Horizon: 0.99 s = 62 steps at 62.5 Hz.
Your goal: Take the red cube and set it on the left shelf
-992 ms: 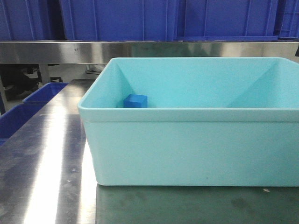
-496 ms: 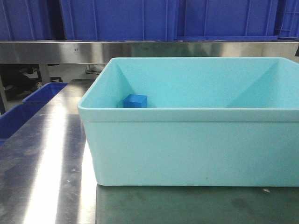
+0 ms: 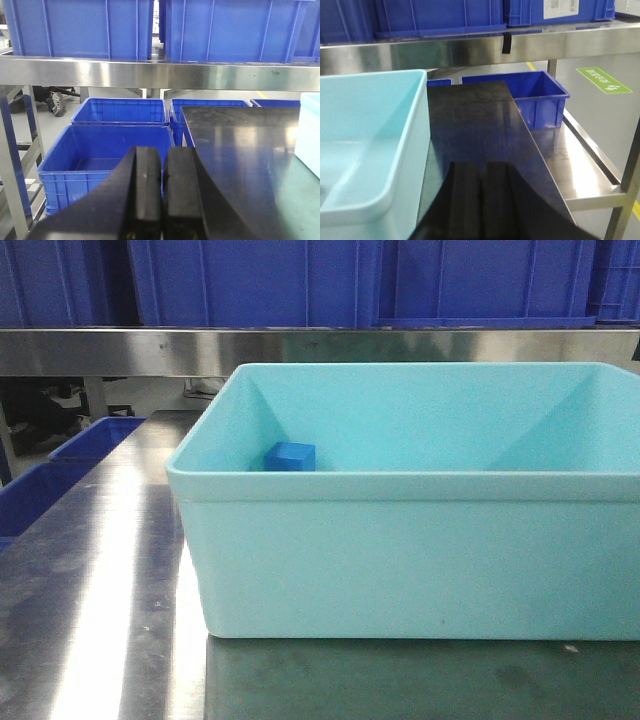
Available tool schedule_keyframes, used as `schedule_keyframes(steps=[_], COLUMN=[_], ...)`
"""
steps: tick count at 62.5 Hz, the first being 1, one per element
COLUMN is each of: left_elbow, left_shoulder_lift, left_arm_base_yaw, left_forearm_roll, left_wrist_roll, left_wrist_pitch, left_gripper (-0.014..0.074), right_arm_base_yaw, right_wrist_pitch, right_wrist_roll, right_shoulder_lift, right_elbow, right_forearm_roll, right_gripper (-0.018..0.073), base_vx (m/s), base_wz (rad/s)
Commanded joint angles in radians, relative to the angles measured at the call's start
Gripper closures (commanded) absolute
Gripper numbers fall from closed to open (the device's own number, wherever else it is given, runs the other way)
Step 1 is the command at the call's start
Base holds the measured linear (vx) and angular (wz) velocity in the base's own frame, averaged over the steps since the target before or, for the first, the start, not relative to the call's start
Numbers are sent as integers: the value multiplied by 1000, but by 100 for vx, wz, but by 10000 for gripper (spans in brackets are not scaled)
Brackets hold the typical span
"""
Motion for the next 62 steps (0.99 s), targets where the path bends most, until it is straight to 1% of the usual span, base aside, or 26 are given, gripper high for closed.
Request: schedule_keyframes(steps=[1,7,11,16,20,23,29,33,37,42,47,55,59,62], left_elbow=[24,24,24,24,24,24,24,24,24,24,24,24,24,24], left_shoulder_lift=[-12,-12,-12,-12,-12,-12,-12,-12,-12,-12,-12,-12,-12,-12], left_arm_base_yaw=[-5,-5,-5,-5,-5,-5,-5,-5,-5,-5,-5,-5,-5,-5], left_forearm_roll=[0,0,0,0,0,0,0,0,0,0,0,0,0,0], left_wrist_roll=[-5,-5,-5,-5,-5,-5,-5,-5,-5,-5,-5,-5,-5,-5], left_wrist_pitch=[-88,-88,-88,-88,-88,-88,-88,-88,-88,-88,-88,-88,-88,-88], left_gripper=[495,495,496,495,495,496,495,495,496,495,495,496,495,496], right_arm_base_yaw=[-6,-9,-9,-9,-9,-9,-8,-7,1,27,103,238,330,388], right_wrist_pitch=[-113,-178,-246,-391,-469,-457,-312,-187,-120,-55,95,300,433,500], right_wrist_roll=[-7,-7,-7,-7,-7,-7,-7,-7,-7,-7,-7,-7,-7,-7], right_shoulder_lift=[-14,-14,-14,-14,-14,-12,20,67,133,241,376,552,650,718], right_elbow=[-26,-26,-26,-27,-31,-52,-158,-259,-368,-522,-711,-939,-1059,-1116], right_forearm_roll=[-10,-10,-10,-10,-10,-10,-14,-46,-99,-127,-126,-109,-98,-91], right_gripper=[514,514,514,514,514,514,514,514,514,514,514,514,514,514], base_vx=[0,0,0,0,0,0,0,0,0,0,0,0,0,0], base_wz=[0,0,0,0,0,0,0,0,0,0,0,0,0,0])
